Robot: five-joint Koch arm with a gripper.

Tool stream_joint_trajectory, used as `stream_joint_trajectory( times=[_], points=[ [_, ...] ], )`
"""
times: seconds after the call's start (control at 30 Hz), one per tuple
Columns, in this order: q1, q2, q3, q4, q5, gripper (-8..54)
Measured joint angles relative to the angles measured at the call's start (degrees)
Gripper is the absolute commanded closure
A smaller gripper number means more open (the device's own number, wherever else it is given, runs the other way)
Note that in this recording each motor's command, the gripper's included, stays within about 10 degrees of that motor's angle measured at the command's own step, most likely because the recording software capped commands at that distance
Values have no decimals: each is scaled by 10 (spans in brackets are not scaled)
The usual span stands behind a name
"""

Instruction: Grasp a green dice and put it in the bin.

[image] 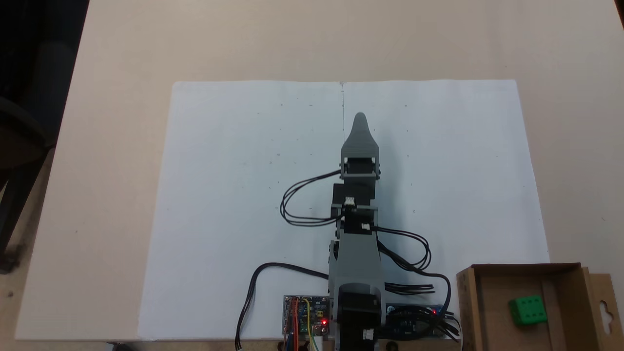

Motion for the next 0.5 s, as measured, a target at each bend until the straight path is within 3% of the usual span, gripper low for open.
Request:
stream_joint_trajectory(
  times=[0.5],
  points=[
    [6, 0, 37, -145, 1, -2]
  ],
)
